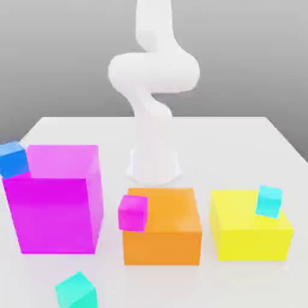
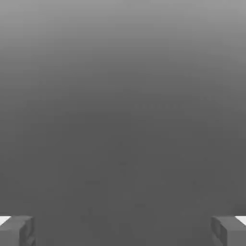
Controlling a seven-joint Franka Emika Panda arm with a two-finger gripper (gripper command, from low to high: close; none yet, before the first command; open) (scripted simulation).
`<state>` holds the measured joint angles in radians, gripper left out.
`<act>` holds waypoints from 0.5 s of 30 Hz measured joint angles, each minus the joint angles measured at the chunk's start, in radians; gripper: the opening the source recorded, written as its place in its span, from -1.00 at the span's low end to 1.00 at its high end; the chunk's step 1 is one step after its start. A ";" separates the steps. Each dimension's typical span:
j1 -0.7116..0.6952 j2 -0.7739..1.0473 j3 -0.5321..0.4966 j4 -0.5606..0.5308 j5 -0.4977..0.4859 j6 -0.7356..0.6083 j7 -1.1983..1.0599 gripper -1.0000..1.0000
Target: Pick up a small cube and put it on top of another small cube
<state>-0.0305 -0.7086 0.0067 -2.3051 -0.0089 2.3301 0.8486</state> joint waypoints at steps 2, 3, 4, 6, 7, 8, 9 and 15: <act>-0.025 0.077 0.005 -0.004 -0.007 0.026 0.040 0.00; -0.038 0.114 0.007 -0.006 -0.011 0.038 0.060 0.00; -0.045 0.151 0.005 -0.008 -0.018 0.049 0.082 0.00; -0.066 0.224 0.007 -0.012 -0.025 0.073 0.121 0.00; -0.077 0.260 0.008 -0.014 -0.029 0.085 0.141 0.00; -0.086 0.297 0.008 -0.017 -0.032 0.097 0.160 0.00; -0.096 0.333 0.008 -0.019 -0.036 0.109 0.179 0.00; -0.139 0.550 -0.009 -0.031 -0.049 0.181 0.289 0.00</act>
<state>-0.1696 -0.1582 -0.0025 -2.3358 -0.0582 2.5108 1.1380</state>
